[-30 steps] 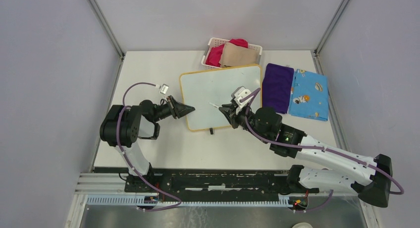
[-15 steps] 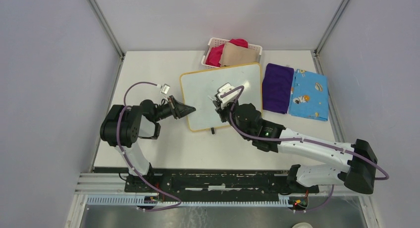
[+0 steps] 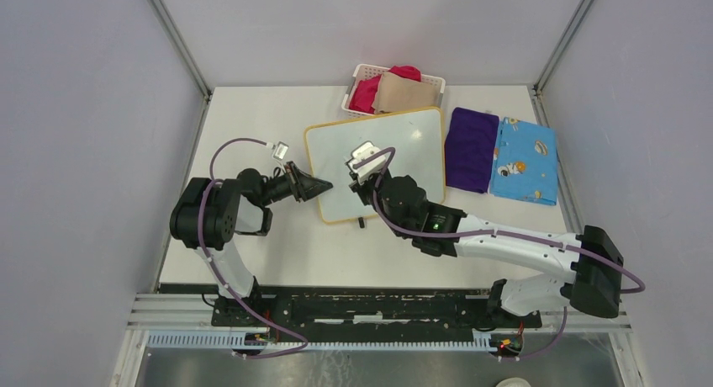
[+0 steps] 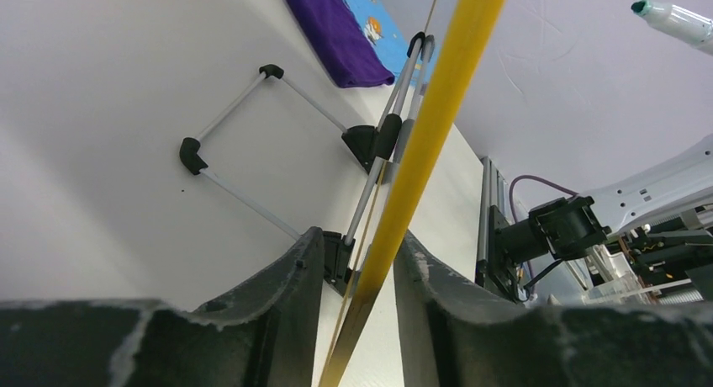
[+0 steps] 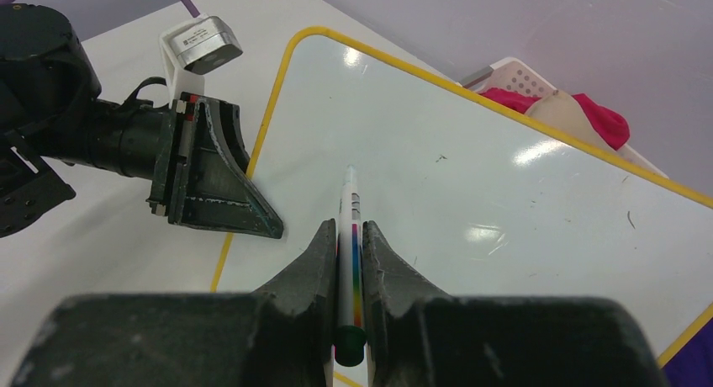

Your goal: Write a sentence on the whiteboard

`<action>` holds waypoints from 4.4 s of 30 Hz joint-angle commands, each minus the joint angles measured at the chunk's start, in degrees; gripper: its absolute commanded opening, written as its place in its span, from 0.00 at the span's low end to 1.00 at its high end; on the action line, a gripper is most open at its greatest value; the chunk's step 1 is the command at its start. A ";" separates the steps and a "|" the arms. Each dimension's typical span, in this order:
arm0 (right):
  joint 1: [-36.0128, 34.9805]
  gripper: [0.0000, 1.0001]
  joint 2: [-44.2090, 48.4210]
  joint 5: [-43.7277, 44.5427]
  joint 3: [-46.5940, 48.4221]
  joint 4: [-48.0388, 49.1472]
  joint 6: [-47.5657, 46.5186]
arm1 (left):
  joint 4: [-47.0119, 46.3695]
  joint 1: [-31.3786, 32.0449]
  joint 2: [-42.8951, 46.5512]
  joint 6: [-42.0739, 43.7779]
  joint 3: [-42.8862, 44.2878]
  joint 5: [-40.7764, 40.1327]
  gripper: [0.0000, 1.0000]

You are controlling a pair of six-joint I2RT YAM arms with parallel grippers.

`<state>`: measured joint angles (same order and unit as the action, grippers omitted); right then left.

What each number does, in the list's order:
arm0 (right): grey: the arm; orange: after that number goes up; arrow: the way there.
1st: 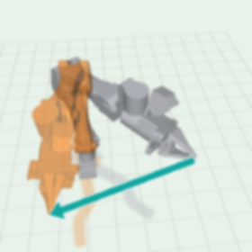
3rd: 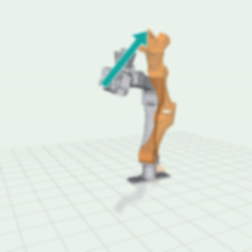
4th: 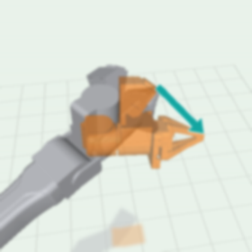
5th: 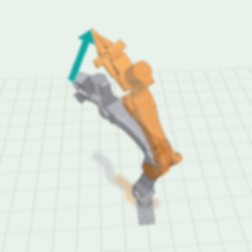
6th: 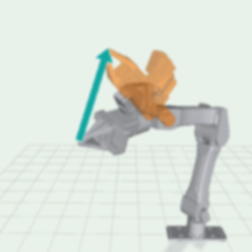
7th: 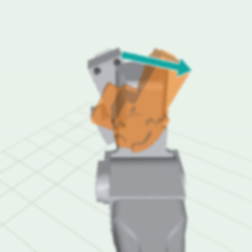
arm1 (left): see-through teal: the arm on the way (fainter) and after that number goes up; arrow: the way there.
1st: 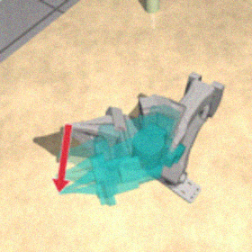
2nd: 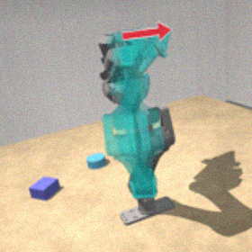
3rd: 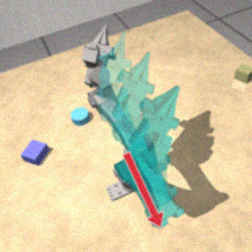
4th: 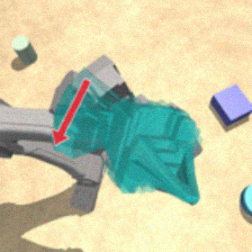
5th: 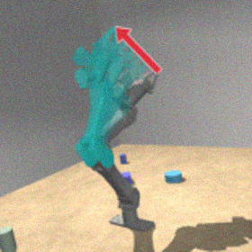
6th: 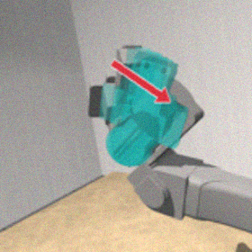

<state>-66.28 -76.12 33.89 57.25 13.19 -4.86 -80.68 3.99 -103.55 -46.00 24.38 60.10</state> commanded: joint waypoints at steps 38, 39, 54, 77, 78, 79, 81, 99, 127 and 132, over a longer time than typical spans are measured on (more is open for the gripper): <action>-0.16 0.00 -1.56 -1.53 2.62 2.52 -0.32 | -11.52 -0.34 -2.74 -5.79 0.49 1.16 0.25; -0.16 0.00 -1.95 -0.97 2.89 2.77 -0.32 | -11.51 -0.39 -2.75 -5.77 0.49 1.20 0.25; -0.20 0.00 -2.21 -0.37 2.66 4.47 -0.32 | -11.33 -0.34 -2.59 -6.06 0.67 1.33 0.37; -0.01 0.00 -6.83 2.65 7.08 5.35 -2.34 | -9.95 -0.28 -2.50 -5.24 0.69 1.38 0.28; 0.09 0.00 -7.29 2.79 7.91 5.10 -2.43 | -9.94 -0.30 -2.53 -5.24 0.67 1.41 0.28; 0.13 0.00 -8.02 2.86 8.84 4.31 -2.35 | -9.93 -0.30 -2.45 -5.24 0.67 1.36 0.28; 0.45 0.00 -9.41 3.11 10.94 2.35 -2.02 | -9.89 -0.29 -2.28 -5.17 0.67 1.43 0.28; 2.14 0.00 -11.49 4.46 12.35 -1.60 -0.23 | -9.67 -0.29 -2.14 -4.98 0.62 1.38 0.26; 3.62 0.00 -16.01 3.47 16.13 -2.91 0.53 | -9.67 -0.22 -2.02 -4.81 0.71 1.36 0.24; 3.62 0.00 -16.22 1.95 16.31 -2.64 0.56 | -9.66 -0.21 -2.00 -4.89 0.74 1.41 0.24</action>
<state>-62.94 -91.94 36.82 70.91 9.67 -5.02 -86.70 3.90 -105.73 -50.85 24.75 60.40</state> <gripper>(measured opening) 0.164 0.250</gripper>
